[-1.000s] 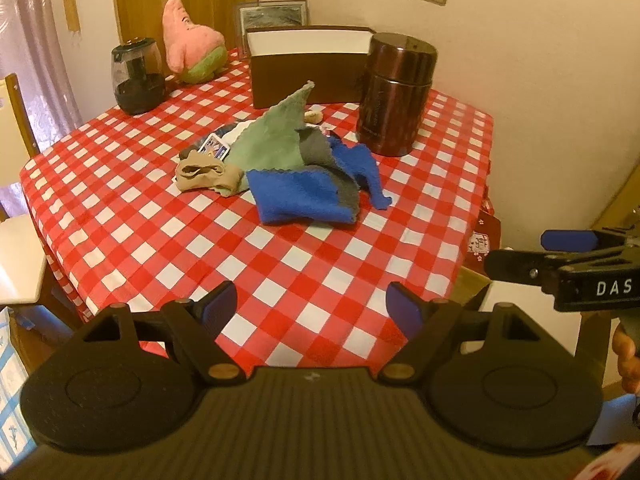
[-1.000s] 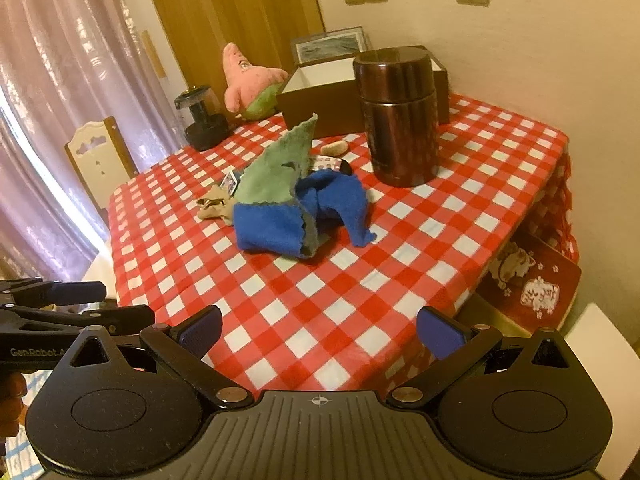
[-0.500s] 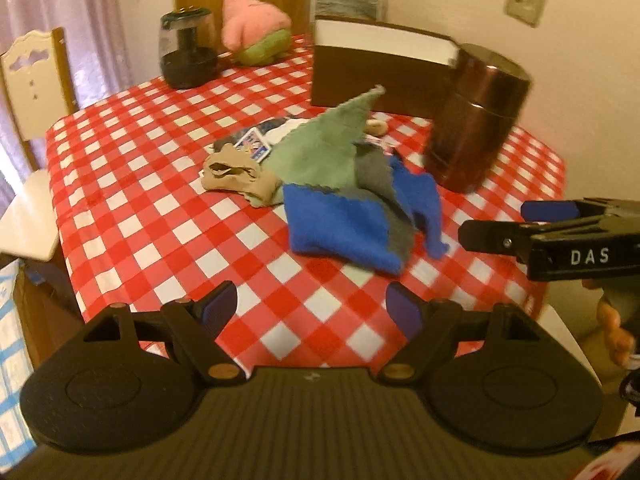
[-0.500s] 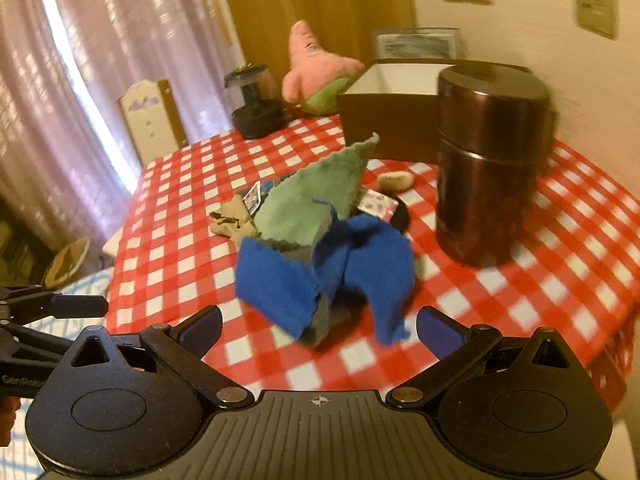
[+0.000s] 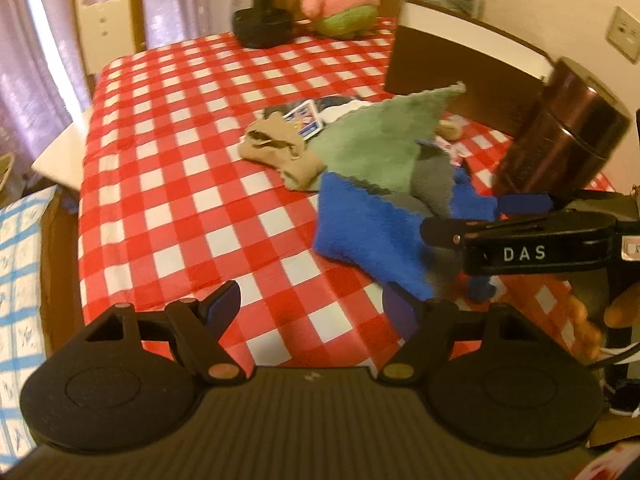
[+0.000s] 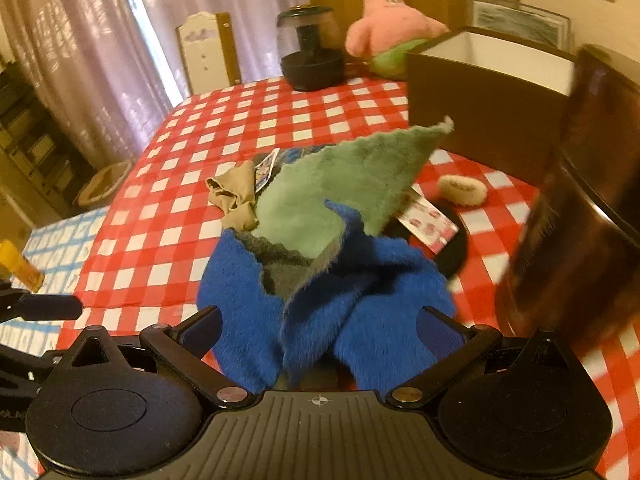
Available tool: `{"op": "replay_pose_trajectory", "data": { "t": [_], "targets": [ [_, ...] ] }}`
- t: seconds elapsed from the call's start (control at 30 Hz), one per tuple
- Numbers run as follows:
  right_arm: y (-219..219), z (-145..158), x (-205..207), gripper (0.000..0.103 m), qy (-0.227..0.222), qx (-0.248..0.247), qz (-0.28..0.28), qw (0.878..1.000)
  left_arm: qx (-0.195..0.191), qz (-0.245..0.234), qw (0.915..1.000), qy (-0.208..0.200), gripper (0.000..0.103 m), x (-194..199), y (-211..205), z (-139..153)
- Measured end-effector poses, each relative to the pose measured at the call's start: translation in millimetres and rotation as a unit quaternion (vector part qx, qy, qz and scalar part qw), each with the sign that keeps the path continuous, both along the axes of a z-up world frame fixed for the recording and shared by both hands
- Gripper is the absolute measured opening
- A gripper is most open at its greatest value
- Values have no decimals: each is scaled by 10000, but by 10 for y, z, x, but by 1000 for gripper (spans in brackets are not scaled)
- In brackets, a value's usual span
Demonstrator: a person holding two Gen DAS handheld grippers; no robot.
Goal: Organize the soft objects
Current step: 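Grasp the blue and grey towels with the right gripper and lift, then carry the held blue and grey towels over the open brown box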
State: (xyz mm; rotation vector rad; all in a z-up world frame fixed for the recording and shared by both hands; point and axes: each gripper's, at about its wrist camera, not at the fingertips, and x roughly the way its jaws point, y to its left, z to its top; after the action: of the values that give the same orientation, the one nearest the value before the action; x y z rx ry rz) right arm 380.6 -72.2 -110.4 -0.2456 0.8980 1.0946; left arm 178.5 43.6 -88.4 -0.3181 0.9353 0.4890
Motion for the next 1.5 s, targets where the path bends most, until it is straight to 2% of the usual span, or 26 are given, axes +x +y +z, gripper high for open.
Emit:
{"op": "replay_pose_trajectory", "data": {
  "t": [0.23, 0.3, 0.33, 0.4, 0.43, 0.5, 0.57, 0.7, 0.8, 1.0, 1.3, 1.5],
  "targets": [
    [226, -235, 37, 101, -134, -173, 193, 9996, 23, 412, 9990, 181, 76, -22, 21, -50],
    [267, -323, -11, 86, -208, -306, 285, 9989, 3, 463, 9987, 225, 76, -51, 35, -63],
    [287, -375, -33, 83, -240, -407, 337, 9983, -4, 477, 9986, 246, 76, -65, 42, -69],
    [281, -453, -77, 66, -331, -515, 379, 9974, -31, 469, 9985, 264, 74, -88, 67, -88],
    [261, -472, -97, 62, -409, -500, 378, 9972, -41, 455, 9986, 266, 72, -99, 81, -94],
    [200, -472, -141, 37, -620, -440, 437, 9961, -54, 385, 9989, 256, 69, -110, 117, -105],
    [152, -448, -153, 21, -624, -430, 464, 9960, -96, 279, 9993, 237, 67, -105, 161, -114],
    [1, -341, -152, 17, -421, -227, 161, 9987, -134, 16, 9996, 232, 67, -44, 247, -108],
    [-160, -174, -124, 17, -209, 118, -269, 9994, -118, -159, 9997, 155, 67, 7, 319, -91],
    [-287, 157, 13, 17, -46, 712, -1037, 9921, -91, -382, 9992, 28, 67, 226, 508, -116],
    [-247, 231, 164, 17, 76, 672, -1594, 9849, -231, -459, 9986, -96, 57, 666, 791, -264],
    [-194, 179, 232, 17, 133, 613, -1687, 9837, -487, -272, 9983, -146, 57, 921, 997, -410]
  ]
}}
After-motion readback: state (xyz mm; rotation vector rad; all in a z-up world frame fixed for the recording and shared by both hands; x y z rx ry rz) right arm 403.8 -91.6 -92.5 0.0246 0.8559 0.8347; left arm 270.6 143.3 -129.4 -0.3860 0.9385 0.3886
